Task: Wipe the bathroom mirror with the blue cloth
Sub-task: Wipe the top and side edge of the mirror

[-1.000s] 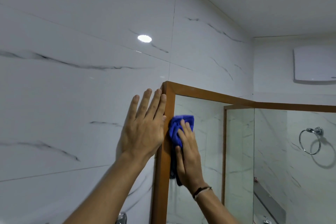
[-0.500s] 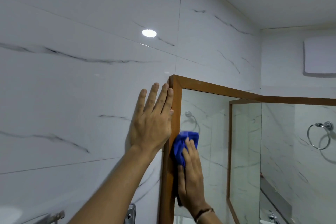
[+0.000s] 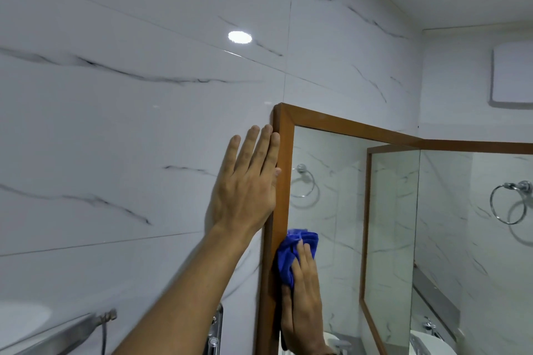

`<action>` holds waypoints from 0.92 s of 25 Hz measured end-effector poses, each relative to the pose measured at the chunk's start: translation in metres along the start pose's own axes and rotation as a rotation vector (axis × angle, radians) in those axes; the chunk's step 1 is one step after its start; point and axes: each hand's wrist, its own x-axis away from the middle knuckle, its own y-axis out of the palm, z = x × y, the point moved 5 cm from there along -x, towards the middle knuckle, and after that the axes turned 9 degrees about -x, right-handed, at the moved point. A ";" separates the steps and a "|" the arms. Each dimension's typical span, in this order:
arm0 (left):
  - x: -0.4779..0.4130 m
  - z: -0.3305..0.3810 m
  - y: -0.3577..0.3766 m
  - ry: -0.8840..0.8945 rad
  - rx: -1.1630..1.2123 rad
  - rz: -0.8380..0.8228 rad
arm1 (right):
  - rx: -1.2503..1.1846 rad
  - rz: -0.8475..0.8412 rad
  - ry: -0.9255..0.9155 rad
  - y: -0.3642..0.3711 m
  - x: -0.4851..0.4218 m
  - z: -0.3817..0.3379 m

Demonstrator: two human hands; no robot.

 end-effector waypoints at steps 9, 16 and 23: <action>0.042 0.008 0.006 0.029 -0.016 0.025 | -0.047 0.062 0.060 -0.001 -0.047 0.005; 0.070 0.019 0.015 0.016 -0.007 0.050 | -0.054 0.104 -0.027 -0.009 -0.091 0.003; 0.091 0.026 0.015 -0.001 -0.040 0.048 | -0.076 -0.143 0.027 0.001 0.082 -0.002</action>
